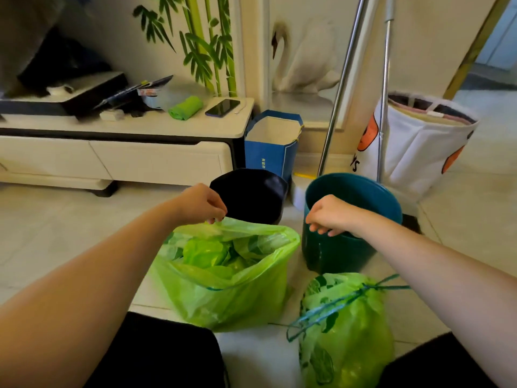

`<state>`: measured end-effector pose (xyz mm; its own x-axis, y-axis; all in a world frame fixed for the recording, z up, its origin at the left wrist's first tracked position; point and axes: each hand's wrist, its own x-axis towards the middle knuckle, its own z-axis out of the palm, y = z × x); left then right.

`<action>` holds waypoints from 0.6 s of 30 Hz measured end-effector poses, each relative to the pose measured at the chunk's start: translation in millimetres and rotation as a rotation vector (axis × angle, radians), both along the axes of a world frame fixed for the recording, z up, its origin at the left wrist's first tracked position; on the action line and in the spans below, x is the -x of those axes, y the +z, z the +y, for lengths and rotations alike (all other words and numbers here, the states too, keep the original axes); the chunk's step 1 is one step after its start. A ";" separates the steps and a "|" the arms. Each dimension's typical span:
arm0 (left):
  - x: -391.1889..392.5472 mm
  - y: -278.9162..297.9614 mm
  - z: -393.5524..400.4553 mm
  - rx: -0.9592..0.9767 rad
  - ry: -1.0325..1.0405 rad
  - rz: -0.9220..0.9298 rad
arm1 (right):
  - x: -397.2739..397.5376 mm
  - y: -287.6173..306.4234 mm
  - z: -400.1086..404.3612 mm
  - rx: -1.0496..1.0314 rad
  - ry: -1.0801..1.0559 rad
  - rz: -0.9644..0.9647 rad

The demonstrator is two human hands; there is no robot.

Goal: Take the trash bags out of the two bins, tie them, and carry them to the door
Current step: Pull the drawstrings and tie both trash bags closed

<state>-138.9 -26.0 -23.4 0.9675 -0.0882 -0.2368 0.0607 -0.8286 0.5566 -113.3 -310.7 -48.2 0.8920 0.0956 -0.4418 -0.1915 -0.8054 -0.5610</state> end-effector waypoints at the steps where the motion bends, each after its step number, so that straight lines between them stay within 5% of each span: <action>1: 0.6 -1.9 10.8 -0.034 0.029 -0.033 | -1.2 -3.2 7.5 0.016 0.030 0.005; 7: 14.1 -11.1 61.4 -0.155 0.169 -0.088 | -8.5 -13.8 41.2 0.075 0.193 -0.032; 11: 23.6 -17.7 93.5 -0.215 0.240 -0.112 | -13.0 -20.7 57.0 0.181 0.298 -0.227; 14: 31.8 -25.7 105.2 -0.303 0.216 -0.141 | -4.9 -22.3 74.6 0.245 0.466 -0.425; 18: 30.7 -39.1 98.5 -0.413 0.089 -0.210 | 14.6 -26.8 109.5 0.190 0.693 -0.388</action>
<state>-169.6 72.4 -62.5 0.9978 0.0577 -0.0330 0.0629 -0.9799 0.1895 -127.9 -201.2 -75.0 0.7510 0.6359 -0.1778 0.5645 -0.7580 -0.3268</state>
